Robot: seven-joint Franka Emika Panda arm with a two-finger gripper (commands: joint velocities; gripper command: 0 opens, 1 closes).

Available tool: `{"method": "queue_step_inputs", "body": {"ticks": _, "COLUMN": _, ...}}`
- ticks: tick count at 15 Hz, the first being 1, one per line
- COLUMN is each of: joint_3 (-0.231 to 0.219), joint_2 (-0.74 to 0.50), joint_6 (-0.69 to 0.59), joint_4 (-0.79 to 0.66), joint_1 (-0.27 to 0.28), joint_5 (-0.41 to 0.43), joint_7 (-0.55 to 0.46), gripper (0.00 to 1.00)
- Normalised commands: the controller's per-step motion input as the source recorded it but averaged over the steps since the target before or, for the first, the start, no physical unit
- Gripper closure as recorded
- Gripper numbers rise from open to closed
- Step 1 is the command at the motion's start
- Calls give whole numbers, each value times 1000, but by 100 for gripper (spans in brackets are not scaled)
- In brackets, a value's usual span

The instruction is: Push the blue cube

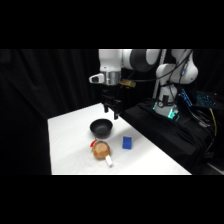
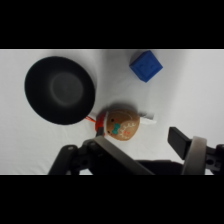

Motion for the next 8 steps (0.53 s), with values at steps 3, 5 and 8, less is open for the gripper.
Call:
{"method": "queue_step_inputs", "body": {"ticks": 3, "joint_3": 53, "joint_2": -107, "joint_6": 15, "joint_4": -109, "joint_1": 24, "joint_5": -81, "joint_7": 157, "gripper": 0}}
{"method": "queue_step_inputs", "body": {"ticks": 5, "joint_3": 93, "joint_2": -241, "joint_6": 63, "joint_4": -283, "joint_1": 72, "joint_5": -77, "joint_7": 222, "gripper": 0}}
{"method": "queue_step_inputs", "body": {"ticks": 8, "joint_3": 108, "joint_2": -312, "joint_6": 104, "joint_4": -366, "joint_1": 107, "joint_5": -51, "joint_7": 214, "gripper": 0}}
